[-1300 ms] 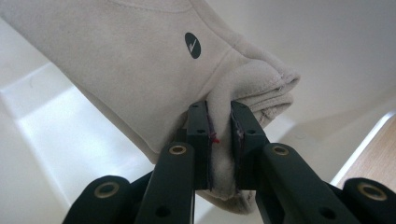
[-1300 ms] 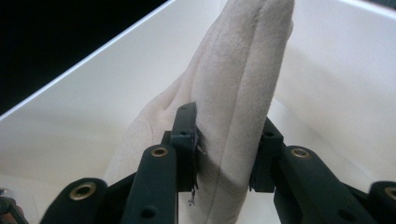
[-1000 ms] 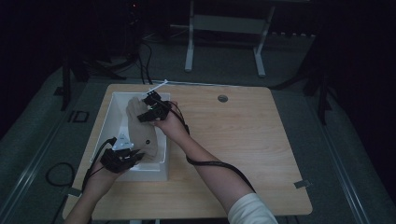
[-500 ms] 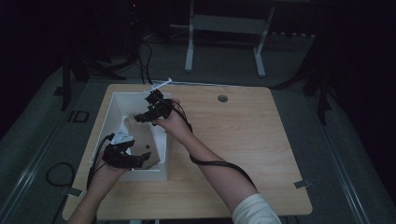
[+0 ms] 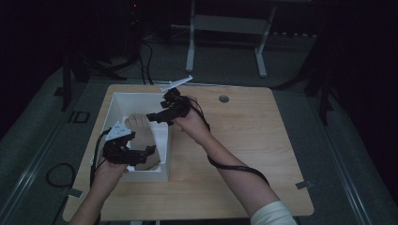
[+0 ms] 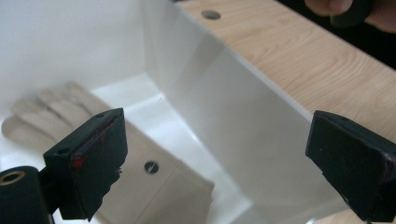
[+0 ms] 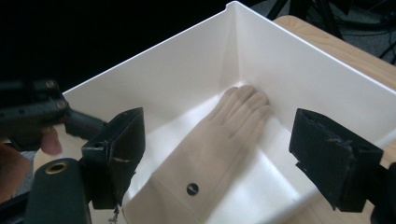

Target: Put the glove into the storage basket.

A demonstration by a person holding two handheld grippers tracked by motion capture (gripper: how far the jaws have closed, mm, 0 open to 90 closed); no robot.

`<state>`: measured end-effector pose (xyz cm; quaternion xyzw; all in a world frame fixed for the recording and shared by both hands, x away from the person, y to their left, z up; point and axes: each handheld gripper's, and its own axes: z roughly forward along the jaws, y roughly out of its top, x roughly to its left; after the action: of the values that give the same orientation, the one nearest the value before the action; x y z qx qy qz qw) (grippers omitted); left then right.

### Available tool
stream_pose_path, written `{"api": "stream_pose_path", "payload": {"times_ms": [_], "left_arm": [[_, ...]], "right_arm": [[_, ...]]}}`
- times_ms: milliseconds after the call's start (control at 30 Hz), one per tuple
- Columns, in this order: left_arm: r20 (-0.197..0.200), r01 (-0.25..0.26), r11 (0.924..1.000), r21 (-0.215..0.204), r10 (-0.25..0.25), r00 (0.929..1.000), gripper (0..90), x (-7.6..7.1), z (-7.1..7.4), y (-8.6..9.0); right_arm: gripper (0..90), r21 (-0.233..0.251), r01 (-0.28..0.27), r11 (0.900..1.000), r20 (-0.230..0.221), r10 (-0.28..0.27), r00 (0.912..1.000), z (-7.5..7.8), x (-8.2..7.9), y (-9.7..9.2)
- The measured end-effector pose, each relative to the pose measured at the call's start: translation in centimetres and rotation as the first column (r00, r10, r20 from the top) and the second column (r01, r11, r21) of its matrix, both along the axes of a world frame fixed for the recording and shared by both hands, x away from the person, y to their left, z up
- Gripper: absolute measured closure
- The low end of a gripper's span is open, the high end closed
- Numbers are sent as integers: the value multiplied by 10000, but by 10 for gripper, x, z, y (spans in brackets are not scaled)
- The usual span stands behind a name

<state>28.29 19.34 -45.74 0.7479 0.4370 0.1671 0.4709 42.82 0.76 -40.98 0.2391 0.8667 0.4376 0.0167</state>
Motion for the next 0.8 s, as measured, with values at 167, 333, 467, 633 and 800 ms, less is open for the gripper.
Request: {"api": "stream_pose_path", "payload": {"times_ms": [167, 333, 467, 633, 800], "left_arm": [[260, 325, 9994, -110, -322, 9991, 63, -1, 17, -15], [558, 702, 9975, -59, -698, 9960, 63, -4, 29, -34], [925, 1260, 9920, -93, -1246, 9879, 63, -9, 41, -55], [953, 1908, 9816, -70, -1892, 9773, 63, -10, 46, -81], [939, 2287, 9735, -95, -2268, 9694, 63, -11, 45, -98]], "right_arm": [[184, 64, 129, 9999, 202, -130, 9997, 7, -4, -26], [185, 183, 272, 9995, 401, -279, 9988, 13, -8, -46], [184, 241, 339, 9991, 507, -351, 9981, 18, -11, -63], [183, 248, 387, 9989, 749, -404, 9964, 19, -18, -86], [180, 102, 369, 9993, 826, -376, 9959, 12, -23, -106]]}}
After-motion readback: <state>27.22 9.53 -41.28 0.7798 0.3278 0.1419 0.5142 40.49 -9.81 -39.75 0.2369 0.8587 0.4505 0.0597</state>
